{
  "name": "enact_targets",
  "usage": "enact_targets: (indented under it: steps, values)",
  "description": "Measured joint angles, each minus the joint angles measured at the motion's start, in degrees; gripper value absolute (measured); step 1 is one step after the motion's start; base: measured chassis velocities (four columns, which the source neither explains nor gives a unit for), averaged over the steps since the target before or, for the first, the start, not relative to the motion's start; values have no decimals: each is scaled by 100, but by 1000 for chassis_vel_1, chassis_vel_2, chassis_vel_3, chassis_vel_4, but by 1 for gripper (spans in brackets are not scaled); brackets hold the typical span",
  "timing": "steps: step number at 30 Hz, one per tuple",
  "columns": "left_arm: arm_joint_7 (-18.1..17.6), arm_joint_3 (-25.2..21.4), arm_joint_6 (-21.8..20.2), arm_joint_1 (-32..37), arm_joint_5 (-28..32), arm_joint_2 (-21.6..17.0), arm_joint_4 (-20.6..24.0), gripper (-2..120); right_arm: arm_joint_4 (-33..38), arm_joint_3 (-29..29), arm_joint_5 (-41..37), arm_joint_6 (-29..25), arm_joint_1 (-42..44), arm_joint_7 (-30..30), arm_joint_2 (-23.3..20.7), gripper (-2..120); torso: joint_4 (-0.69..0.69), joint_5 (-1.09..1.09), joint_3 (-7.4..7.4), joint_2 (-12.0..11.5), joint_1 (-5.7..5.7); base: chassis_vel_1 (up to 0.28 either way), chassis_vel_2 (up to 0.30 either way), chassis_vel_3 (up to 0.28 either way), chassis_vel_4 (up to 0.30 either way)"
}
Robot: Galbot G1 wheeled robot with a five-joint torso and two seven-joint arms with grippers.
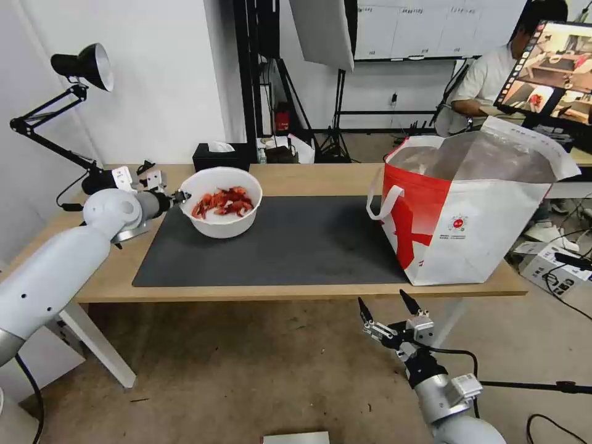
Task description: Pick up the trash from the table and place it into the takeout bag.
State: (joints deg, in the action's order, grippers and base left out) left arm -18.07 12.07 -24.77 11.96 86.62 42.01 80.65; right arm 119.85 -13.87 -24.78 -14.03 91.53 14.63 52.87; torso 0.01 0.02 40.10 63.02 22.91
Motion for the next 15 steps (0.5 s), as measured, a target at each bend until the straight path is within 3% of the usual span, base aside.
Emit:
enact_targets:
  steps: [6,9,15]
  values:
    - [-130,285,438,-392,-381,262,332,0,0,0,0,0,0,0,0,100,0,-1,0,0,0,0,0,0,0]
    - [-84,699,874,-673,-1014,508,397,0,0,0,0,0,0,0,0,100,-1,-1,0,0,0,0,0,0,0]
    - [-46,985,1111,-902,-1394,792,455,0,0,0,0,0,0,0,0,100,-1,0,0,0,0,0,0,0,0]
